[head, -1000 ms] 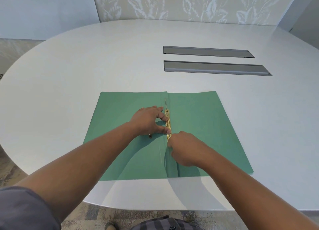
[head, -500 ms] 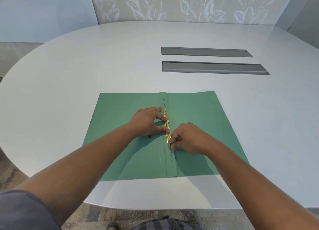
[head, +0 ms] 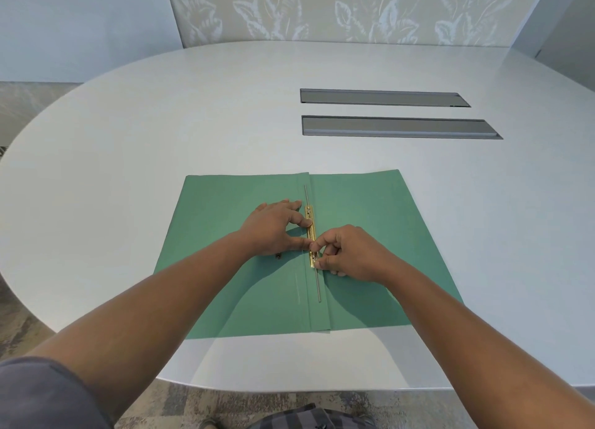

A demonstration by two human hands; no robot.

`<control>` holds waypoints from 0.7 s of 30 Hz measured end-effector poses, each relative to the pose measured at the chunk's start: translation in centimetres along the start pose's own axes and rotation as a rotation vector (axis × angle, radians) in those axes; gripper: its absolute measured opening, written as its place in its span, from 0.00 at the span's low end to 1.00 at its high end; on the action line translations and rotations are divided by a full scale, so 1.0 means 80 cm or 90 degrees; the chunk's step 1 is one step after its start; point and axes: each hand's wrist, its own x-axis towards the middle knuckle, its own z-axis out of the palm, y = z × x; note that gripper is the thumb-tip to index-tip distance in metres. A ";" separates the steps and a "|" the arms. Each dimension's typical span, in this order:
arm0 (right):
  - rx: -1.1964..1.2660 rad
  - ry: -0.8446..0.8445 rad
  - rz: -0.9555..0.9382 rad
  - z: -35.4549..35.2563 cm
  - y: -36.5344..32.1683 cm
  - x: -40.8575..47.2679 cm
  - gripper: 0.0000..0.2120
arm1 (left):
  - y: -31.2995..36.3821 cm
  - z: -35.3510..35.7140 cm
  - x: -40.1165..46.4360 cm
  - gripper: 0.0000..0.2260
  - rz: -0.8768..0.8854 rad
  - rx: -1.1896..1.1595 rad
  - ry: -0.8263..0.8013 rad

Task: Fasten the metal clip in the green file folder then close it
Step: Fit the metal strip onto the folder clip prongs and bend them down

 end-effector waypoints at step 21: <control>-0.059 0.078 0.033 0.002 0.015 0.007 0.19 | 0.008 0.006 -0.012 0.24 0.022 0.010 -0.038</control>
